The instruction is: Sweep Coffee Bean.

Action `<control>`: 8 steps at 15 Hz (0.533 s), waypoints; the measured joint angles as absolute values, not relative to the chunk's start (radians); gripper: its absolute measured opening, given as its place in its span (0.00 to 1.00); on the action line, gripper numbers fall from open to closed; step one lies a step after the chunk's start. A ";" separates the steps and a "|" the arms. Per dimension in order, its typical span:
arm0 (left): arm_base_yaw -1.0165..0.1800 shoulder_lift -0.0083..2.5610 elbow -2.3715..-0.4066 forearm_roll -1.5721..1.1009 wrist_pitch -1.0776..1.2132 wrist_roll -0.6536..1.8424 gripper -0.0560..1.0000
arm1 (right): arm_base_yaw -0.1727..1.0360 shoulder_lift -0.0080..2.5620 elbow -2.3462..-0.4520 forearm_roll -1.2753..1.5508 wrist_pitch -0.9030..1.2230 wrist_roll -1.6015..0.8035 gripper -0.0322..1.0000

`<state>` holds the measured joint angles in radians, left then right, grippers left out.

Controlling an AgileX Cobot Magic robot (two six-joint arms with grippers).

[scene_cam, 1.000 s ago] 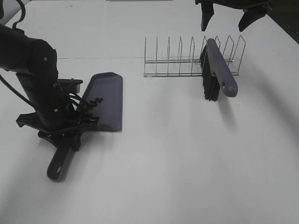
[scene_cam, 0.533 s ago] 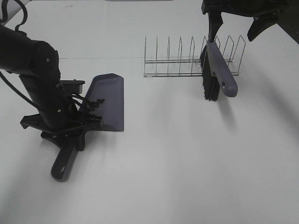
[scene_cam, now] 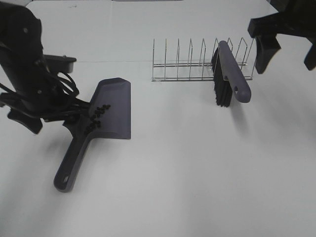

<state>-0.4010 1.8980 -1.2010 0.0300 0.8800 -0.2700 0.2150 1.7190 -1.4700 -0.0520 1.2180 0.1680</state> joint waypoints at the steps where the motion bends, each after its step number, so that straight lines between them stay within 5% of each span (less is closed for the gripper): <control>1: -0.401 1.838 -1.201 0.075 0.917 -0.298 0.78 | 0.215 1.653 -1.382 -0.052 1.218 0.168 0.78; 8: -0.401 1.395 -1.082 0.170 1.169 -0.340 0.78 | 0.215 1.075 -0.822 -0.052 1.189 0.148 0.78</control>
